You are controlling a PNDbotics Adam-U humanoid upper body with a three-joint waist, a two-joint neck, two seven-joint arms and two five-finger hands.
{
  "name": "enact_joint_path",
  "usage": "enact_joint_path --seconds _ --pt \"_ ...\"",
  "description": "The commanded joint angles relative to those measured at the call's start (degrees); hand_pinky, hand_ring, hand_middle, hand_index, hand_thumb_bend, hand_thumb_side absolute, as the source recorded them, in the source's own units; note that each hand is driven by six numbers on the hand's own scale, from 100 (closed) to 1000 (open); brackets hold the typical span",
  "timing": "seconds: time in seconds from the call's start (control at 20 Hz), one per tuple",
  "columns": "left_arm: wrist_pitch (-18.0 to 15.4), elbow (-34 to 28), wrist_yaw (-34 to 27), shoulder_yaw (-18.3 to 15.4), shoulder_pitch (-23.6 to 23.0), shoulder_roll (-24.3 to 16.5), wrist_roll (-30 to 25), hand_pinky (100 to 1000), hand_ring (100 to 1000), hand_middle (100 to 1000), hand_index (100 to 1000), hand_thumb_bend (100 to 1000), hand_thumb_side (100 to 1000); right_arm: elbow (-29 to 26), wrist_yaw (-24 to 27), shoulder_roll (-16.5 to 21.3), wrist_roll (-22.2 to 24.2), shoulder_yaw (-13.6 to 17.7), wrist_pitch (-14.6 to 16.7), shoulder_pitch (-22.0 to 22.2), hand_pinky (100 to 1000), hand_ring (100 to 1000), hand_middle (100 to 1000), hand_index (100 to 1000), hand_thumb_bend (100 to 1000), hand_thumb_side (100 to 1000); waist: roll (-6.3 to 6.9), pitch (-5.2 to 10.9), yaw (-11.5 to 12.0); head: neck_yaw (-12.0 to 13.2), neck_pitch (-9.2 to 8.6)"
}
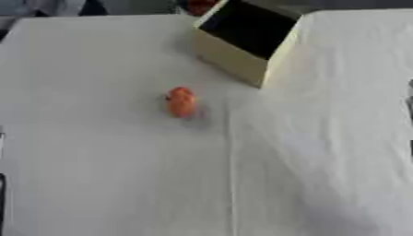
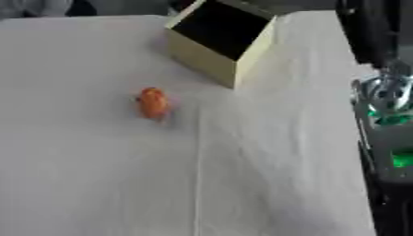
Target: Pick up objects on the table and place them in the box.
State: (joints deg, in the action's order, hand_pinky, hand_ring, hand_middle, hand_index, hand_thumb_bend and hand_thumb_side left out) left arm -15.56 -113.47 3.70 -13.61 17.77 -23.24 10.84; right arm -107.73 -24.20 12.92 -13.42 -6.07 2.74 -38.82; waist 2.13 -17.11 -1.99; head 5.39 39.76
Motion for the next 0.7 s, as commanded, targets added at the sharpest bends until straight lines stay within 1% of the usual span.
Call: enact_joint_path --seconds 0.05,0.15,0.35,0.55,0.7 --pt "4.32 -1.12 4.09 2.38 0.39 -8.31 -1.71 613 721 783 835 100 616 -0.8 -0.44 0.68 0.19 -0.23 0.06 -0.79 761 799 698 736 100 862 0.2 1.2 -0.13 0.06 0.41" --pt "6.46 -1.12 6.28 4.92 0.68 -13.25 -2.65 619 726 782 833 100 603 -0.75 -0.47 0.75 0.3 -0.37 0.1 -0.95 762 799 698 736 100 862 0.37 1.19 -0.32 0.01 0.48" --pt "9.22 -1.12 9.3 10.42 2.14 -22.38 -6.15 629 734 780 834 100 585 -0.63 -0.47 0.8 0.58 -0.67 0.17 -1.16 762 799 698 736 100 862 0.69 1.16 -0.58 0.24 0.62" --pt "11.01 -1.05 8.74 16.24 4.44 -30.1 -11.91 639 740 779 842 100 590 -0.56 -0.4 0.76 0.86 -0.99 0.28 -1.36 762 799 698 736 100 862 0.95 1.13 -0.98 0.7 0.63" --pt "11.82 -0.94 7.65 19.66 6.57 -34.37 -16.13 647 746 778 846 100 594 -0.45 -0.31 0.77 1.03 -1.17 0.3 -1.53 762 799 698 736 100 863 1.07 1.06 -1.29 0.97 0.64"
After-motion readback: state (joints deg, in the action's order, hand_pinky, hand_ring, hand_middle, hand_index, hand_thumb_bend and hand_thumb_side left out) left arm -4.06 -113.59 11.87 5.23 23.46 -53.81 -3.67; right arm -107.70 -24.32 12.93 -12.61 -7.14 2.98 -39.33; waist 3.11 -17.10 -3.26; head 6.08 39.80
